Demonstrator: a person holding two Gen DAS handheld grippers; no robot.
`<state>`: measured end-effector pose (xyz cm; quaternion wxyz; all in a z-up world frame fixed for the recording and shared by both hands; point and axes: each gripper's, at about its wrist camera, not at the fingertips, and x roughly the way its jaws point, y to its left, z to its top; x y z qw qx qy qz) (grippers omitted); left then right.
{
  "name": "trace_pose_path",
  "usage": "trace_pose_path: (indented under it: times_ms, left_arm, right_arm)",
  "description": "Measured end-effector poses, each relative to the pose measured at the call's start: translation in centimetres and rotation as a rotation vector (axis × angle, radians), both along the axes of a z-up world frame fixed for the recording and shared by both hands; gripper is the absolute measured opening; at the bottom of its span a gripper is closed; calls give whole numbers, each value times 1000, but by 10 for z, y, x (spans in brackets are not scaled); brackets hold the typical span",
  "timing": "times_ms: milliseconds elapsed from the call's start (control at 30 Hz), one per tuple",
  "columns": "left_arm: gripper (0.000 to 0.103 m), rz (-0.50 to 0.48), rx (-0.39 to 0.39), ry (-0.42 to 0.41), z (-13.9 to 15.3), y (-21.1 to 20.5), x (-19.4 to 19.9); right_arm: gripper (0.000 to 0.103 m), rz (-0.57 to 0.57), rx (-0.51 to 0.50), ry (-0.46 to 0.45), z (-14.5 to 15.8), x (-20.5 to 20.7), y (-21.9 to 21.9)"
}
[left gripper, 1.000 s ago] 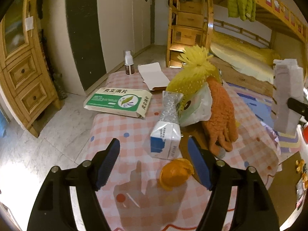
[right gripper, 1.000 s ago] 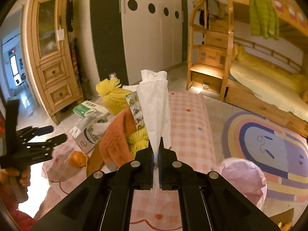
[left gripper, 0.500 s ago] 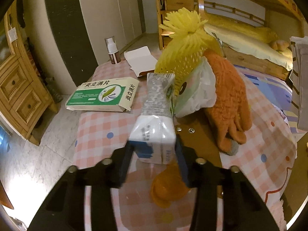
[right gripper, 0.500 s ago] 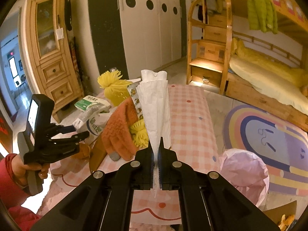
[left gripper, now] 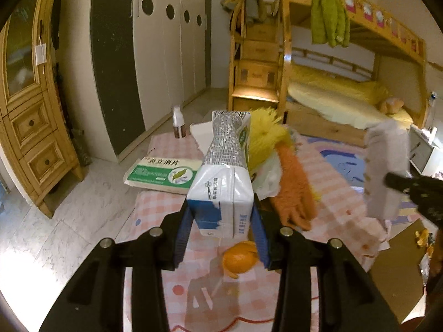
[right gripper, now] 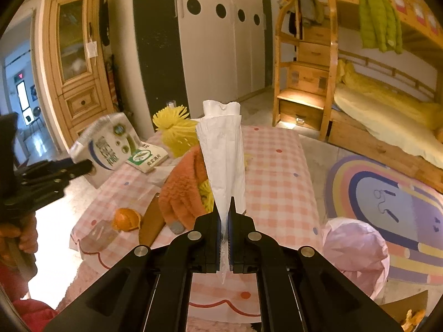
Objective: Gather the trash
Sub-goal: 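Carry the tissue and carton to the pink bin and release both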
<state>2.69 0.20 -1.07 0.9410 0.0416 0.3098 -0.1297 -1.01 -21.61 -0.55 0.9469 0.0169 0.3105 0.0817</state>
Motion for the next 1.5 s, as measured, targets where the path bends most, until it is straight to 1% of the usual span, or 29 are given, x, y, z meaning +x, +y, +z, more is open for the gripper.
trace_pose_path:
  times_ms: [133, 233, 300, 633, 800, 933, 1100, 1333, 1433, 1467, 1500]
  left_arm:
    - [38, -53, -7, -21, 9, -18, -12]
    - [38, -112, 2, -30, 11, -44, -16]
    - [38, -146, 13, -30, 9, -62, -17]
    - [38, -385, 72, -21, -10, -178, -20]
    - [38, -470, 108, -12, -24, -222, -19]
    - [39, -519, 113, 0, -33, -258, -13]
    - [39, -547, 100, 35, -47, -298, 0]
    - [39, -594, 116, 50, -60, -348, 16]
    - [39, -616, 112, 53, -62, -363, 22]
    - [40, -622, 111, 51, -62, -367, 22]
    - [47, -627, 112, 48, -63, -370, 24]
  right_arm:
    - [4, -14, 6, -1, 0, -4, -3]
    - [4, -49, 12, -4, -1, -10, -16]
    - [4, -77, 17, -5, -2, -14, -26]
    - [4, -258, 36, 12, -16, -44, -97]
    - [4, -357, 42, 33, -29, -55, -135]
    - [4, -435, 57, 61, -46, -58, -165]
    - [4, -500, 91, 89, -65, -50, -198]
    - [4, -551, 138, 124, -90, -29, -234]
    - [8, -557, 152, 142, -100, -18, -248]
    - [8, -556, 153, 146, -103, -14, -251]
    - [9, -554, 157, 149, -105, -11, -252]
